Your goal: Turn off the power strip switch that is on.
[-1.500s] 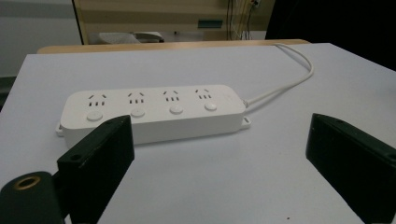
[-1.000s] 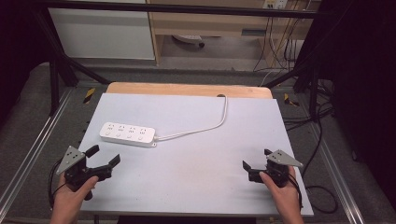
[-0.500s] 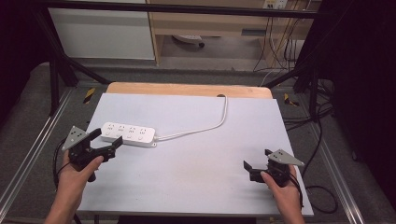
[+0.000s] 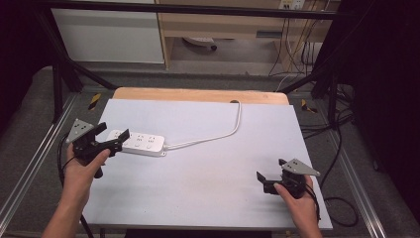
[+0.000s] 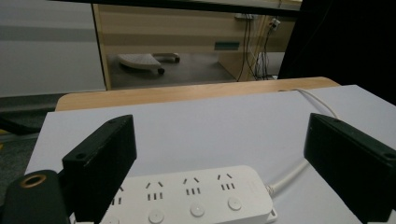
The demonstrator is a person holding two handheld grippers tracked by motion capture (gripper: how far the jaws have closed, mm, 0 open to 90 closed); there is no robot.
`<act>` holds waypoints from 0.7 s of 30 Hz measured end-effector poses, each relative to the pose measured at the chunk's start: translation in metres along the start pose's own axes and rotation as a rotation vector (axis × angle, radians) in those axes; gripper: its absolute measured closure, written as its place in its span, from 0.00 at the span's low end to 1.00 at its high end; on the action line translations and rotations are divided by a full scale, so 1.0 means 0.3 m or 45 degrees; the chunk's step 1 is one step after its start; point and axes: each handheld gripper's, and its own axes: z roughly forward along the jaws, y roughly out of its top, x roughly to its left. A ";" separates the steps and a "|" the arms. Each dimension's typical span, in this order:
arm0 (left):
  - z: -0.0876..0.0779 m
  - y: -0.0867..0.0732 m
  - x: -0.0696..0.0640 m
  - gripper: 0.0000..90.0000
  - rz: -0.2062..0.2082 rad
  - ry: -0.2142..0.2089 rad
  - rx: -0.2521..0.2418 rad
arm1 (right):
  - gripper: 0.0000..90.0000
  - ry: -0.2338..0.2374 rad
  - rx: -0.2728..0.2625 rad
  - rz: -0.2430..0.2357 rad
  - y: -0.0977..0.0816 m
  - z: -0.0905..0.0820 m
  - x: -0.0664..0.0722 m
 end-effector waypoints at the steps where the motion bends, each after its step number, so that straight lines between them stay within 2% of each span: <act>1: 0.005 0.003 0.003 0.11 0.002 0.000 0.001 | 0.03 0.006 -0.002 0.002 0.000 -0.002 0.002; 10: 0.068 0.021 0.026 0.12 -0.025 -0.009 0.009 | 0.03 0.014 0.008 -0.008 -0.002 0.002 0.005; 11: 0.080 0.019 0.027 0.15 -0.002 -0.004 0.029 | 0.03 0.019 0.014 -0.004 0.000 0.001 0.008; 12: 0.080 0.019 0.027 0.17 -0.002 -0.004 0.029 | 0.03 0.019 0.015 -0.005 0.001 0.001 0.008; 14: 0.090 0.015 0.026 0.17 0.023 0.013 0.040 | 0.03 0.015 0.022 -0.007 0.003 0.000 0.008; 21: 0.113 0.010 0.035 0.20 0.025 0.008 0.073 | 0.03 0.019 0.039 0.003 0.007 -0.004 0.007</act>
